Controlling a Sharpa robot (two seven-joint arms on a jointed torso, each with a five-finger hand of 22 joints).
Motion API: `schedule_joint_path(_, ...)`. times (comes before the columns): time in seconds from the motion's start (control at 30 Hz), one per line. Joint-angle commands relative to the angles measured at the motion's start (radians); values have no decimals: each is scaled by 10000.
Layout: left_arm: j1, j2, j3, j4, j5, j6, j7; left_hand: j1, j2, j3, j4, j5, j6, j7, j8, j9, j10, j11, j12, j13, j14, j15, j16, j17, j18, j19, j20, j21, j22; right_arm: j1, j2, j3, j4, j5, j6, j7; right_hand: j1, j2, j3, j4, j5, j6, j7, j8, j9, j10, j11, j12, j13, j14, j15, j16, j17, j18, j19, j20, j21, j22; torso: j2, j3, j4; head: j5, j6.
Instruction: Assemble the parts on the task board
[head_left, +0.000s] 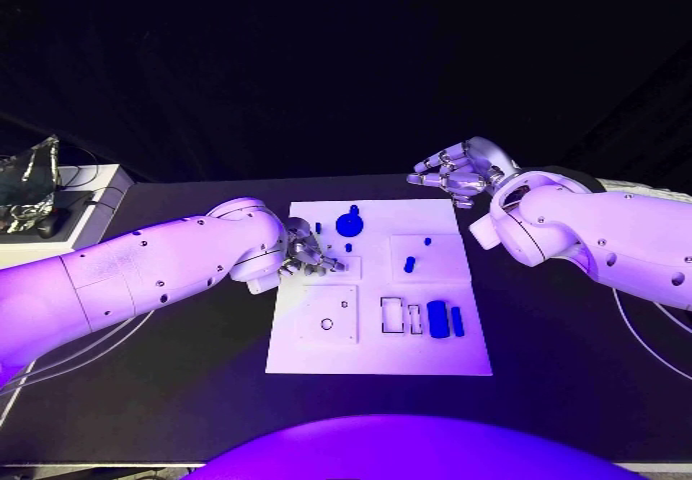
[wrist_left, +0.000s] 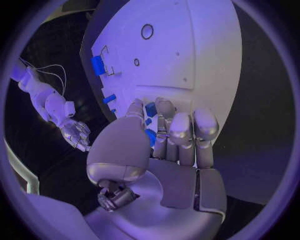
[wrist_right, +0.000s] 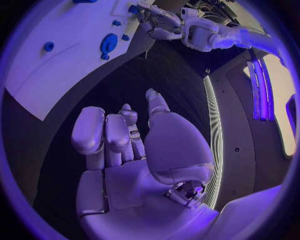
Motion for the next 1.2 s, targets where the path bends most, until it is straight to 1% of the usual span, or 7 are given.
schedule_joint_path(0.03, 2, -85, 146, 162, 115, -3, 63, 1, -246, 226, 365, -325, -43, 64, 71, 18, -13, 82, 73, -16, -21, 10, 34, -14, -111, 83, 23, -51, 29, -8, -23, 5, 15, -99, 60, 90, 29, 24, 1, -36, -44, -18, 57, -64, 8, -26, -28, -5, 7, 5, -41, -45, 5, -28, 405, -30, -6, 1363, 2, -6, 1, -6, 22)
schedule_joint_path(0.13, -2, -181, 392, 276, 343, -52, 81, 13, -372, 389, 675, -449, -152, 106, 73, 32, -100, 115, 96, -27, -34, 31, -18, -85, -76, 47, 62, -147, 9, -9, -36, 5, 10, -101, 56, 91, -12, 18, -17, -21, -39, -14, 55, -63, 9, -31, -28, -14, 1, 0, -41, -56, -8, -25, 403, -30, -23, 1359, 2, -3, -2, -12, 67)
schedule_joint_path(0.27, -2, -342, 811, 333, 654, 5, 54, 127, -33, 304, 369, -210, -531, 337, -255, -203, -403, 278, 57, -32, -100, 145, -139, -215, 10, -144, 190, -450, -136, -10, -49, 5, -5, -102, 58, 86, -28, 19, -22, -13, -35, -18, 55, -66, 8, -33, -28, -19, -3, 3, -41, -51, 0, -27, 403, -29, -15, 1361, -8, 3, 0, 1, 92)
schedule_joint_path(0.5, 47, -366, 1376, -243, 733, 452, 28, 238, 33, 1051, -22, -158, -973, 871, -1334, -2005, -868, 642, -82, -417, -418, 433, -494, -644, 299, -560, 556, -1166, -467, -11, -52, 5, -38, -103, 60, 85, -28, 19, -22, -13, -35, -18, 55, -66, 8, -33, -28, -19, -3, 3, -41, -51, 0, -27, 403, -29, -15, 1361, -9, 0, 0, 5, 172)
schedule_joint_path(0.53, 63, -323, 1413, -396, 666, 525, 39, 172, -61, 1182, -50, -149, -731, 876, -1456, -2711, -845, 667, -56, -621, -426, 496, -482, -693, 344, -556, 670, -1225, -477, -11, -53, 5, -41, -103, 59, 85, -28, 19, -22, -13, -35, -18, 55, -66, 8, -33, -28, -19, -3, 3, -41, -51, 0, -27, 403, -29, -15, 1361, 0, -2, -3, 14, 214)
schedule_joint_path(0.73, 176, 7, 1512, -1352, 214, 876, 110, 211, -53, 1413, -152, -175, -1032, 1010, -1232, -3610, -982, 737, 155, -968, -487, 520, -444, -813, 399, -562, 695, -1330, -427, -11, -82, 5, -30, -103, 57, 85, -28, 19, -22, -13, -35, -18, 55, -66, 8, -33, -28, -19, -3, 3, -41, -51, 0, -27, 403, -29, -15, 1361, 30, -4, -7, 9, 294)
schedule_joint_path(1.2, 359, 1262, 1513, -3517, -133, 1127, 269, 212, -181, 1945, -5, -166, -1289, 1041, -902, -3857, -901, 732, 278, -1141, -392, 512, -321, -753, 403, -428, 710, -1234, -253, 2, -173, 9, 91, -130, 27, 76, -29, 18, -16, -17, -28, -12, 53, -68, 7, -10, -31, -7, 7, 8, -43, -49, 1, -27, 404, -31, -17, 1360, 203, -4, -25, 34, 470)
